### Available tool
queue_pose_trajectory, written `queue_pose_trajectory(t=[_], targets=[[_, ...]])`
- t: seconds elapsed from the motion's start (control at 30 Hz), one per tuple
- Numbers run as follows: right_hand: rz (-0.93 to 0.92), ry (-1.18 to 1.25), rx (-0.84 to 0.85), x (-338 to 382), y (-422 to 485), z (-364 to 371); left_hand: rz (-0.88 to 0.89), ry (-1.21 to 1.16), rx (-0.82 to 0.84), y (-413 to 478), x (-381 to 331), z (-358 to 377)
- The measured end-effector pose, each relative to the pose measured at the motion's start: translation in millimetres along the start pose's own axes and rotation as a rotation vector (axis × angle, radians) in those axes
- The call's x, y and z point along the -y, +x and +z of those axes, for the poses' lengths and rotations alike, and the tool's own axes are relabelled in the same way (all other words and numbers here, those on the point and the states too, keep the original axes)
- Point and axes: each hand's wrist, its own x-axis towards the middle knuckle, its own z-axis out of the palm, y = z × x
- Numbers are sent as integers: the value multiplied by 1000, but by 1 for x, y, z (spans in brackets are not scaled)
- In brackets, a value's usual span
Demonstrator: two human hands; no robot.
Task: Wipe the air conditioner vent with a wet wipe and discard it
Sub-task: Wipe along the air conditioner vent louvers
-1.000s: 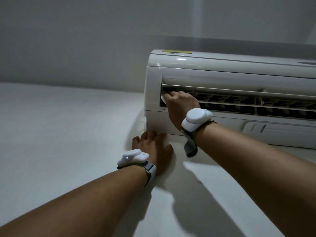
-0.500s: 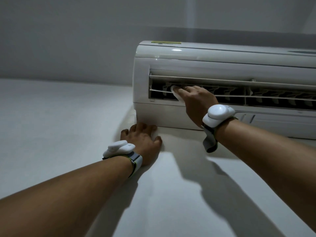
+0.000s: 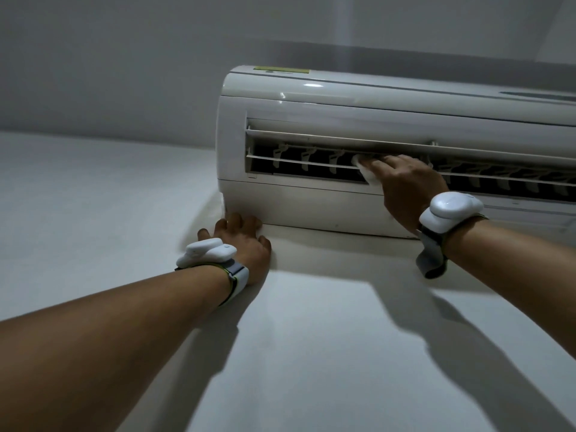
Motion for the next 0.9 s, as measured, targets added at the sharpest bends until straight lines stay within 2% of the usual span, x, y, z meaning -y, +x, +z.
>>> queue_pose_trajectory(t=[0.23, 0.37, 0.5, 0.9], targets=[[34, -62, 85, -31, -15, -11, 5, 0, -45, -1, 1, 4], [118, -1, 17, -19, -13, -7, 9, -11, -46, -1, 2, 5], [208, -67, -18, -8, -16, 8, 31, -32, -42, -3, 8, 6], [229, 14, -74, 82, 25, 31, 89, -72, -5, -4, 18, 2]])
